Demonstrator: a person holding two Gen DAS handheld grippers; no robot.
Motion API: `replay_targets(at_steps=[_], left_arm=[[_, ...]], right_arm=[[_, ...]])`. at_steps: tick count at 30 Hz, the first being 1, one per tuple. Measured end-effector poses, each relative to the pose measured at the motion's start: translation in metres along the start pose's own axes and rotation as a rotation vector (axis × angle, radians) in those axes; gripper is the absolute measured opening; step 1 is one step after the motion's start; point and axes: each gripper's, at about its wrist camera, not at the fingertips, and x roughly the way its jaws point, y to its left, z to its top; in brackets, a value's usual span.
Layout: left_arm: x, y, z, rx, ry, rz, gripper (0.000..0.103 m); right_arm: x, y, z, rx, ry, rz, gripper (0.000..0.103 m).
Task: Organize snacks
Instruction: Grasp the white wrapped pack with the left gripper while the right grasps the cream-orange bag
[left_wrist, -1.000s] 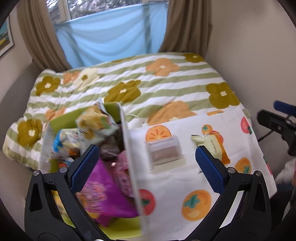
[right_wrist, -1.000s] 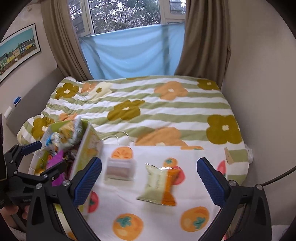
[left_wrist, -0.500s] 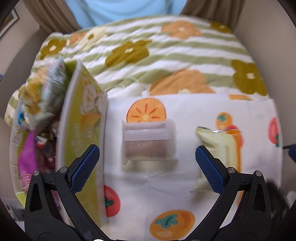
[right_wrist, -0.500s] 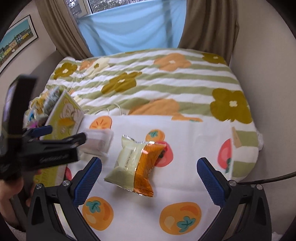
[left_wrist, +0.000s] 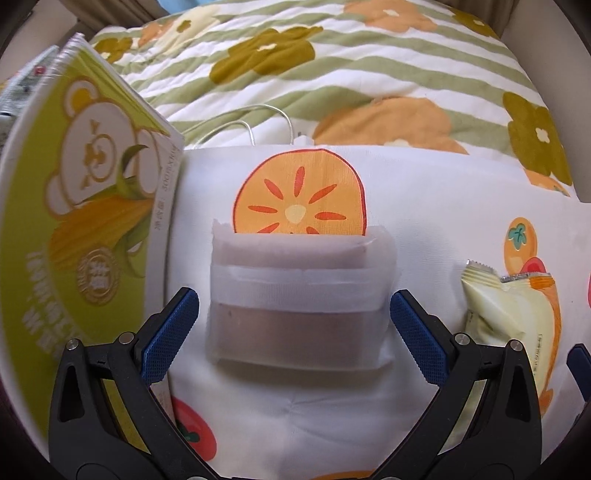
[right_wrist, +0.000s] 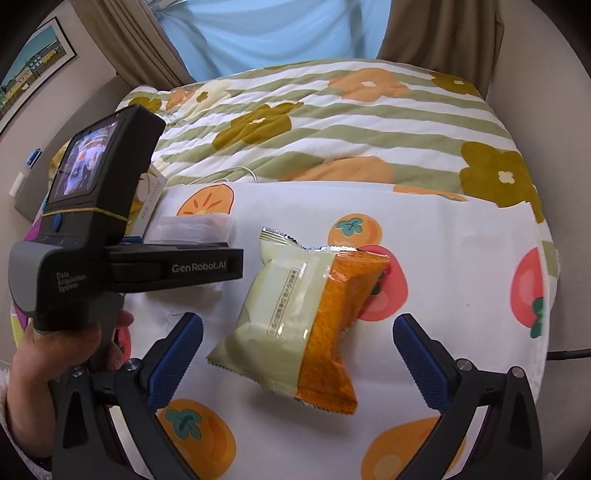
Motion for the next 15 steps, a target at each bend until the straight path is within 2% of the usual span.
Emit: replay_targets(at_steps=[9,12,15], left_arm=[[0.010,0.011,0.004,-0.018,0.011,-0.116,0.100],[0.007,0.013,0.002,-0.007,0.005,-0.142,0.094],[0.002,0.012,0.000,0.012,-0.013,-0.150,0.082]], right_arm=[[0.029,-0.001,0.005,0.069,0.041,-0.017,0.103],[0.033,-0.002,0.003,0.096,0.048,-0.007,0.103],[0.037,-0.004,0.001,0.116,0.051,-0.013,0.103]])
